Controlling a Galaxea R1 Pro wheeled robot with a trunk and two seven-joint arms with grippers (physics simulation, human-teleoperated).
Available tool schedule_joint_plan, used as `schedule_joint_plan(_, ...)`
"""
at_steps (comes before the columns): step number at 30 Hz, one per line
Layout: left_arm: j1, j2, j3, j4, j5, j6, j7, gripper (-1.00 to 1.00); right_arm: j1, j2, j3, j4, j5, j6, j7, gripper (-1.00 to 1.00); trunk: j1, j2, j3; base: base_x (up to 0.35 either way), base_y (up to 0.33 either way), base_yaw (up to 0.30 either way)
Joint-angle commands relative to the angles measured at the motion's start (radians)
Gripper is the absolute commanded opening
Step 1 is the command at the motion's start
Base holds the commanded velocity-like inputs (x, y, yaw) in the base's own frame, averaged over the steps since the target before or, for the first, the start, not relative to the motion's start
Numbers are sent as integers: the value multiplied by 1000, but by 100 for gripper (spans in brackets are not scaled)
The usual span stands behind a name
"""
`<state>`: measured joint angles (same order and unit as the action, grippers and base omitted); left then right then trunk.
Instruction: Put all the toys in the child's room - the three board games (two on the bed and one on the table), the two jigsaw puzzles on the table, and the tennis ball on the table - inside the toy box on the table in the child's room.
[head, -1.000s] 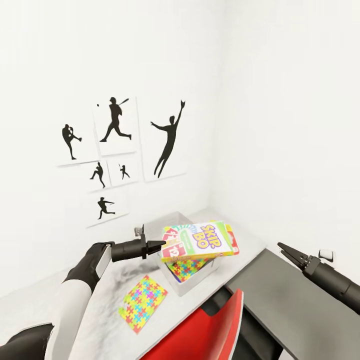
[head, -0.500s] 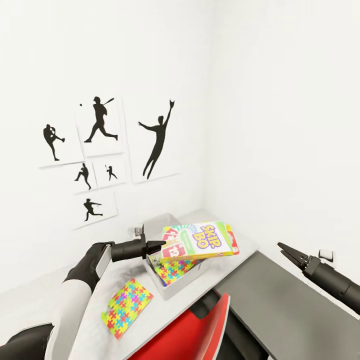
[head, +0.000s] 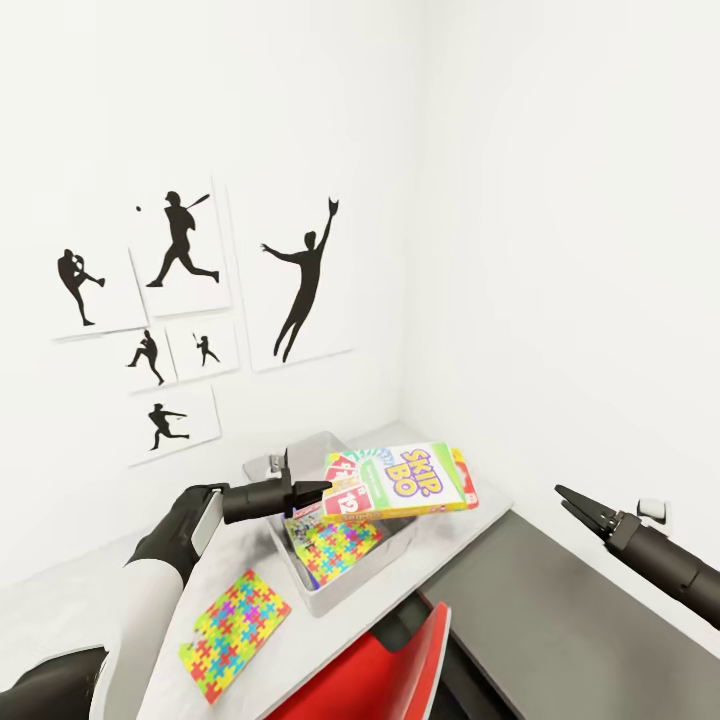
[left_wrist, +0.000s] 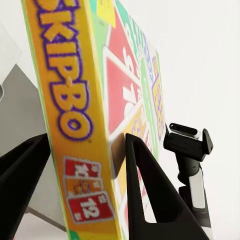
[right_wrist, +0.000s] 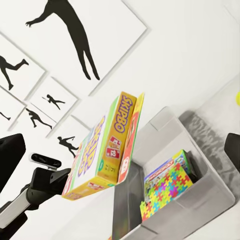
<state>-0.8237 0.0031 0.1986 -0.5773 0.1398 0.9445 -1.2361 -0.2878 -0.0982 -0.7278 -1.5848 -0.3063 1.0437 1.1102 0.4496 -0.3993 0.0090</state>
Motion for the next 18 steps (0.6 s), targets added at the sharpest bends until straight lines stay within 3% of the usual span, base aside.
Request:
schedule_joint_plan(1,-1,0,1,0,3,7,-2,-100,-1,0,-1,0,3,4,5,100,0,-1,0,12,-12,0)
schedule_joint_plan(9,0,0,1,0,3,7,-1,-100,-1,0,-1,0,3,4,5,100,0,-1,0,7,-3,13)
schedule_joint_plan(18,-1,0,1,0,3,7,-2,-100,0,0,-2,0,3,4,6,100,0,-1,0,52,0,141)
